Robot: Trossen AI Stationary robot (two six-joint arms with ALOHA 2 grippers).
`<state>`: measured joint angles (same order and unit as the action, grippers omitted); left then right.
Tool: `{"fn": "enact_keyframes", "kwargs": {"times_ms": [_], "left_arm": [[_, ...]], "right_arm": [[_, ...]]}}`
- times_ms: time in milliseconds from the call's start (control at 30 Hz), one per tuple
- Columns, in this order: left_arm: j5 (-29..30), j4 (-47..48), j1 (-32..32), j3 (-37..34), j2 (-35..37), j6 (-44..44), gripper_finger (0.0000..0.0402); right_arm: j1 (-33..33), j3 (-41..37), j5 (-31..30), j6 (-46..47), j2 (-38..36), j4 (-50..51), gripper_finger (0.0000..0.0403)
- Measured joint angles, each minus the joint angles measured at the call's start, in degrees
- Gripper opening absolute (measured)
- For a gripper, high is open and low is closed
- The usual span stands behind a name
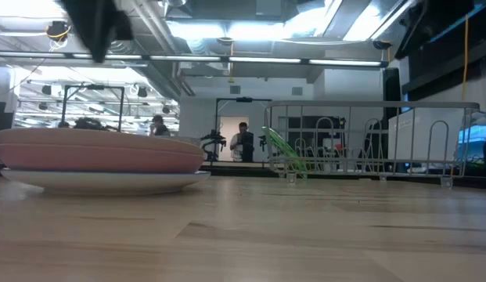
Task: Sort dishes
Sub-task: Put the blue plate into the dish rack
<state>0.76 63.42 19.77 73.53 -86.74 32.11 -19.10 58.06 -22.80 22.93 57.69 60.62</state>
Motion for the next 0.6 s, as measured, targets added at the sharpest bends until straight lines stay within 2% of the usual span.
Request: {"fn": "enact_keyframes", "kwargs": {"times_ms": [233, 600], "left_arm": [[4.43, -3.28, 4.82, -6.84, 0.00, 0.04, 0.0111], [5.58, -7.38, 8.85, -14.22, -0.02, -2.17, 0.0111]], "right_arm": [[-0.02, -3.93, 1.60, 0.00, -0.04, -8.09, 0.0163], [-0.01, -4.61, 2.95, -0.03, -0.07, -14.46, 0.0163]]}}
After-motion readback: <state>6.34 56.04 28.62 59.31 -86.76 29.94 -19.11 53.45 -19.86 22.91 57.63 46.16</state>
